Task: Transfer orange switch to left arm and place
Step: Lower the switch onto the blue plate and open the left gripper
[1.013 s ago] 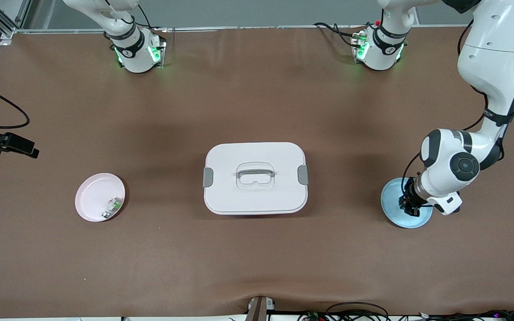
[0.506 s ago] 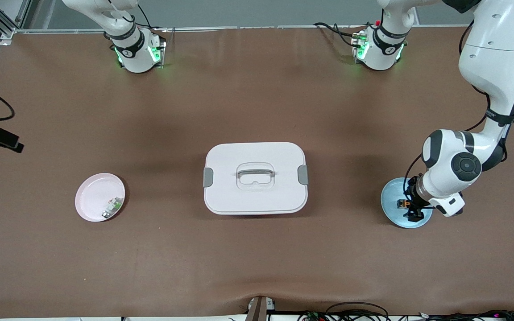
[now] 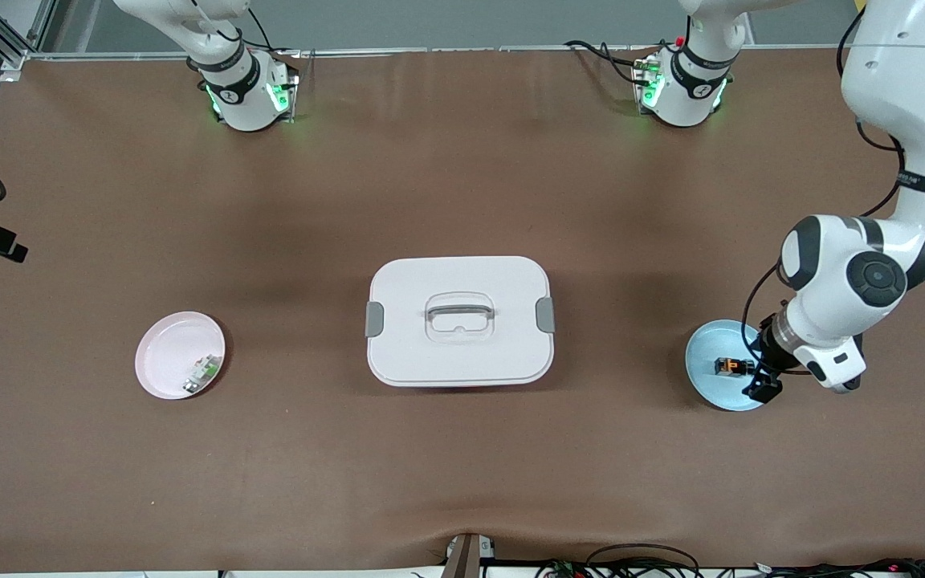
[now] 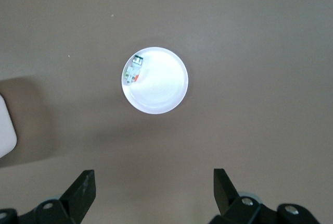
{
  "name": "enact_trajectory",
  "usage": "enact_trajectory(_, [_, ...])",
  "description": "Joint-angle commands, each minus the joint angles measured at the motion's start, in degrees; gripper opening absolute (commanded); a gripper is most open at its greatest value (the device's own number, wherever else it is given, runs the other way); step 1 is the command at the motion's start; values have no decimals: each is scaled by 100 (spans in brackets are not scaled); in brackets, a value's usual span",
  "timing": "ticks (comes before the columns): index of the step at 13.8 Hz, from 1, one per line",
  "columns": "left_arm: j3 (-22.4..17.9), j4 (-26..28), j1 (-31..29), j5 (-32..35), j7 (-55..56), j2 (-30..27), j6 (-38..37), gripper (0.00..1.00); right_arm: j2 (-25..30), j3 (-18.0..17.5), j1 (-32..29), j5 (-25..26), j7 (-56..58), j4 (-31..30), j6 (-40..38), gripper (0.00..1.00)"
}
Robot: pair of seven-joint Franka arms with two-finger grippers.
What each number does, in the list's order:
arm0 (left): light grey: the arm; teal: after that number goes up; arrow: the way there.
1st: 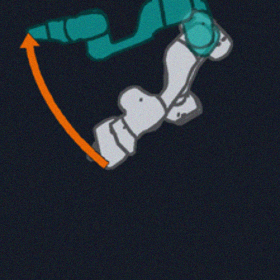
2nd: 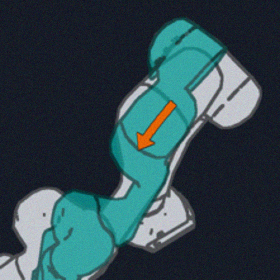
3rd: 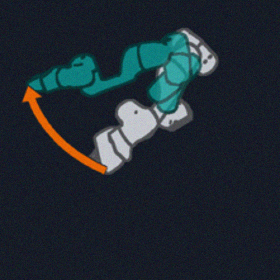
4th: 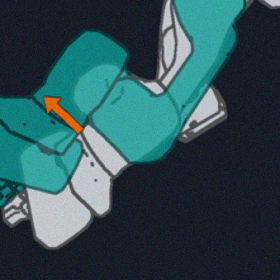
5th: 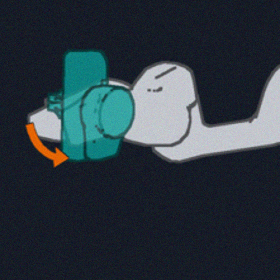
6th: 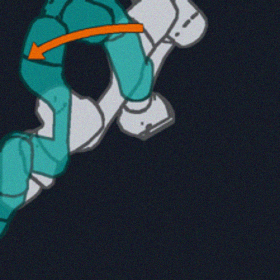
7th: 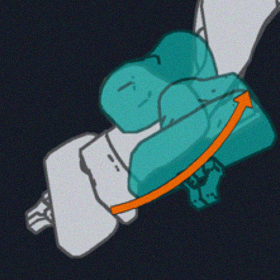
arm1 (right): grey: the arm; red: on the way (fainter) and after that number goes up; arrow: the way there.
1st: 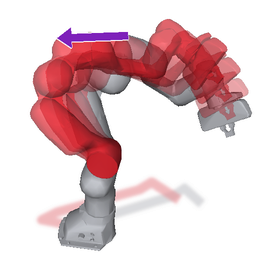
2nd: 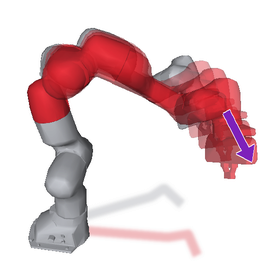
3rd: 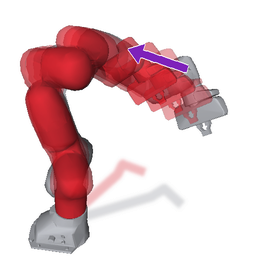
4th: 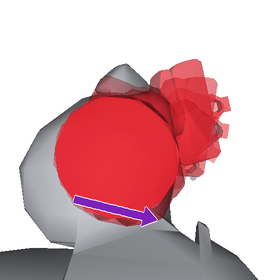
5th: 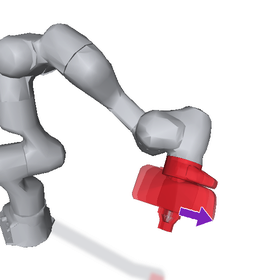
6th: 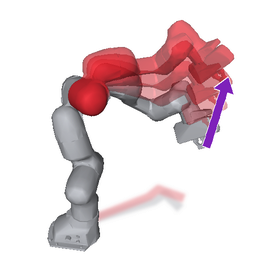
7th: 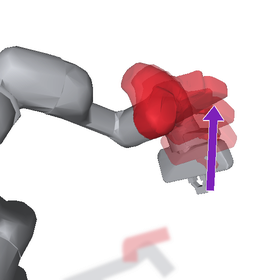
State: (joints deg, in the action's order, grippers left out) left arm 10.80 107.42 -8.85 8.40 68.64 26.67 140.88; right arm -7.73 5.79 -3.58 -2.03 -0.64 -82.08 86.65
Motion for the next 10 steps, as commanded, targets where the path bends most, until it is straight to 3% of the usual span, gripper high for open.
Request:
enact_trajectory(1, [-78,403,24,-478,-1742,-574,-472,100,175,-192,-179,-193,-6,-229,-174,100])
enact_trajectory(6, [-95,552,15,-989,-4828,-1215,-1247,100,350,-385,-126,-149,3,-492,-87,100])
enact_trajectory(10, [-86,465,41,-1341,-5168,-1865,-1528,100,649,-456,-117,-96,29,-923,273,100])
